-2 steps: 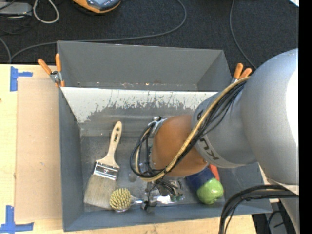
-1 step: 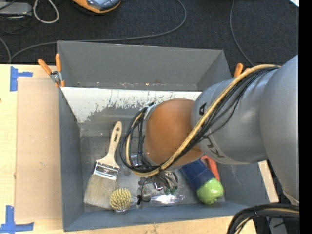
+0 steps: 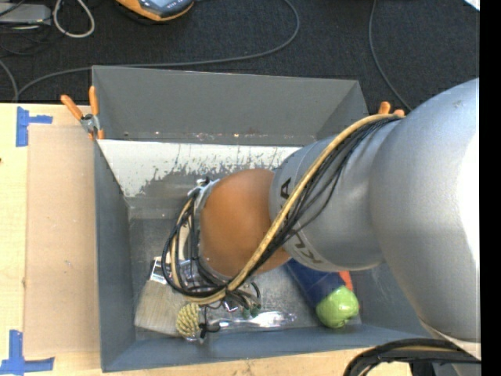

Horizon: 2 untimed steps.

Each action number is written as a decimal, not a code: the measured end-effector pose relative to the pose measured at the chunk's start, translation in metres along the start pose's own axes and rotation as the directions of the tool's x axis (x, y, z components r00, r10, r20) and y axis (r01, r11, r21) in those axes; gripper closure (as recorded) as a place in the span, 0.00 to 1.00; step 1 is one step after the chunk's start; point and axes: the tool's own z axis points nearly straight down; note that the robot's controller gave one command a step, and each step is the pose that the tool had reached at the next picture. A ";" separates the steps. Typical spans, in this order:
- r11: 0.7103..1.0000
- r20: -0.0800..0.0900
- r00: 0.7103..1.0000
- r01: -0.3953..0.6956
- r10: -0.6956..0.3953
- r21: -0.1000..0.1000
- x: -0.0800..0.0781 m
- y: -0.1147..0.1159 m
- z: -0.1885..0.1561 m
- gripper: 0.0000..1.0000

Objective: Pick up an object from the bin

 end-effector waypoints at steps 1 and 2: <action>1.000 0.024 1.000 -0.020 0.020 0.000 0.000 -0.017 0.043 0.00; 0.993 0.016 0.993 0.116 -0.116 0.002 0.001 -0.006 0.045 1.00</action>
Offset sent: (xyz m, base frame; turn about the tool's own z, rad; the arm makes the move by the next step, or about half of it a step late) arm -0.0022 -0.0053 -0.0459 -0.1228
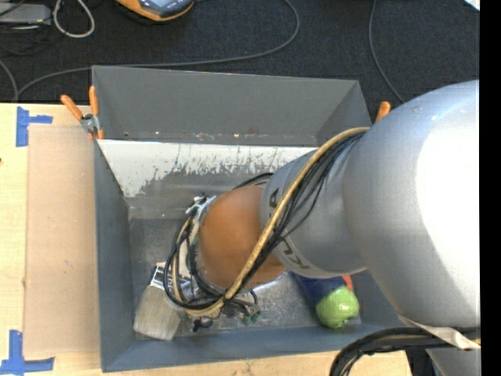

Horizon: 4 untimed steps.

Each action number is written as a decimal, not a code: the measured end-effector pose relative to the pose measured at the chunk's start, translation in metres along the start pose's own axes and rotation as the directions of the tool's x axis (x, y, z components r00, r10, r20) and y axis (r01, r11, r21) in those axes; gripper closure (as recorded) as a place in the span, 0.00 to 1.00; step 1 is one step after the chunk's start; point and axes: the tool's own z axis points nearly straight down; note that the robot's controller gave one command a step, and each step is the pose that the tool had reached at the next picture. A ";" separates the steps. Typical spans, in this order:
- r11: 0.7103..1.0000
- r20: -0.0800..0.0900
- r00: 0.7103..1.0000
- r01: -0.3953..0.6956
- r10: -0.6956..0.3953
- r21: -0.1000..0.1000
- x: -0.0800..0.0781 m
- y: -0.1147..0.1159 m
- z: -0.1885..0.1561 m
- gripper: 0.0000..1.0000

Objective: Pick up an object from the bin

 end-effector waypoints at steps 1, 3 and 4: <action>1.000 0.000 1.000 -0.001 0.001 0.000 0.000 0.000 0.000 1.00; 1.000 -0.014 1.000 -0.003 0.003 -0.001 0.003 0.001 -0.073 1.00; 1.000 -0.012 1.000 -0.005 0.005 -0.001 0.002 0.001 -0.091 1.00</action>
Offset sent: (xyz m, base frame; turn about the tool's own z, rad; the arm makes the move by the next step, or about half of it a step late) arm 0.0000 0.0000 0.0718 0.0002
